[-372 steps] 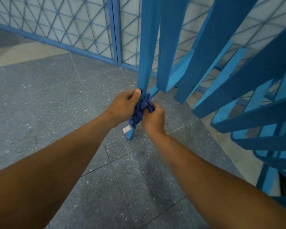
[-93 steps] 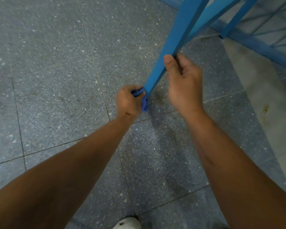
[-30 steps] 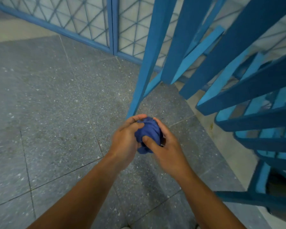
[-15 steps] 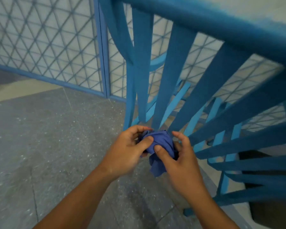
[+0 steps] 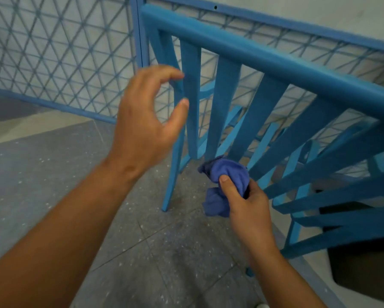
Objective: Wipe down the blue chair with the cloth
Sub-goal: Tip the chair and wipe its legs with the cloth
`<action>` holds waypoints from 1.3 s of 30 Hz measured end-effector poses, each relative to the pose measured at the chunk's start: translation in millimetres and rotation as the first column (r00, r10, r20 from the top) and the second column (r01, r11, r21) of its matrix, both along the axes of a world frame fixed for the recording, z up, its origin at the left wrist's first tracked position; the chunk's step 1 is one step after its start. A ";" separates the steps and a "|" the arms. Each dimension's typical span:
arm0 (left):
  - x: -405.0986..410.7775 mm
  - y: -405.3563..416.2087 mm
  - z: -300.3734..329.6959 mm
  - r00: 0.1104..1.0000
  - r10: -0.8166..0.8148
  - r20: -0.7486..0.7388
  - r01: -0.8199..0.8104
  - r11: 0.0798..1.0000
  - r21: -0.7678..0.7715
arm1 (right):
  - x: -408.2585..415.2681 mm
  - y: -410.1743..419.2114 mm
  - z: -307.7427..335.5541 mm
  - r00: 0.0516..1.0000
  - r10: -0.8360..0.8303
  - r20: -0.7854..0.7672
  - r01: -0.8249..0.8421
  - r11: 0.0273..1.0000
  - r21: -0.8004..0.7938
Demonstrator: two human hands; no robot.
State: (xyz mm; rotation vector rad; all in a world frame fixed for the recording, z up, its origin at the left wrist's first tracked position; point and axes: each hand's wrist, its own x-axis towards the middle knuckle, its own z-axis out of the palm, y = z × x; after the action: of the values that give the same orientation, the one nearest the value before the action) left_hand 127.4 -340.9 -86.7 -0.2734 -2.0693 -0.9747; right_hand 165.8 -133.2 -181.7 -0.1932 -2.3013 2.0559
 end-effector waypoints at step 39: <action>-72.8 -2.1 20.3 0.947 0.318 -0.047 -0.311 0.870 -0.382 | -74.1 -66.1 3.0 0.927 -0.348 0.142 0.373 0.899 -0.232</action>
State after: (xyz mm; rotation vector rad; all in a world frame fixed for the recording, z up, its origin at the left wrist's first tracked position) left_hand 54.6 -342.9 -66.4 -0.1193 -2.2238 -0.3681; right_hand 91.6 -199.3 -178.7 -0.6906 -1.8545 2.1681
